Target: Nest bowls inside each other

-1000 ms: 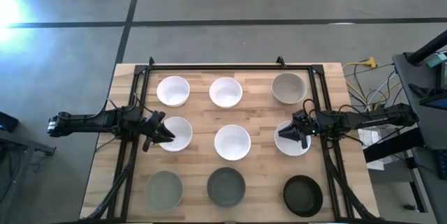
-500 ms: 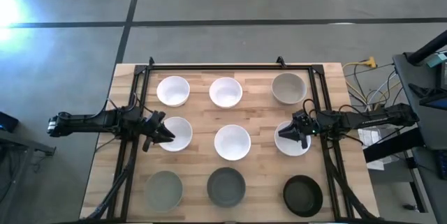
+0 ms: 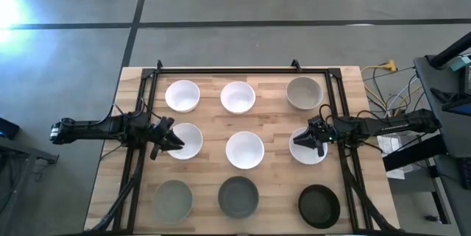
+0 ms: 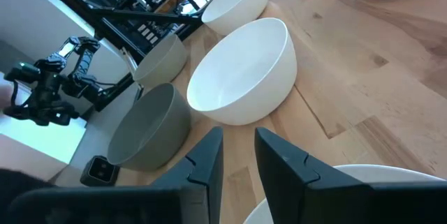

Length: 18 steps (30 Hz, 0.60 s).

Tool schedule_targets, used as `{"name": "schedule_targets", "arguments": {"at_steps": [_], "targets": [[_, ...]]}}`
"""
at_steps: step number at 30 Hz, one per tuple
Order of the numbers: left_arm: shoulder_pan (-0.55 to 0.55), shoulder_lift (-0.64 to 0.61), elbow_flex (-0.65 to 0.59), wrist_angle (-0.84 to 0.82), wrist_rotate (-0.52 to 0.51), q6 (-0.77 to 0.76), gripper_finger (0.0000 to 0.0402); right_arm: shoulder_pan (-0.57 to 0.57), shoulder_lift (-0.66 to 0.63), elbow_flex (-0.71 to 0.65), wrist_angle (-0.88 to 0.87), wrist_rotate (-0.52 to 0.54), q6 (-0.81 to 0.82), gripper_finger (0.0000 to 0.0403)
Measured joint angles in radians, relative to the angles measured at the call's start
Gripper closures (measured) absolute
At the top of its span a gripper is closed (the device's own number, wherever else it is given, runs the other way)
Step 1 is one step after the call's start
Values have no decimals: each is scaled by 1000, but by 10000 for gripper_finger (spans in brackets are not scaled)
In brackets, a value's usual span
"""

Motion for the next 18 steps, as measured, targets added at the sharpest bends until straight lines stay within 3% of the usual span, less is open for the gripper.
{"name": "schedule_targets", "arguments": {"at_steps": [13,18], "targets": [[0,0,0,0,0,0,323,0,0,0,0,6,2,323],[0,0,0,0,0,0,323,0,1,0,13,115,8,323]]}}
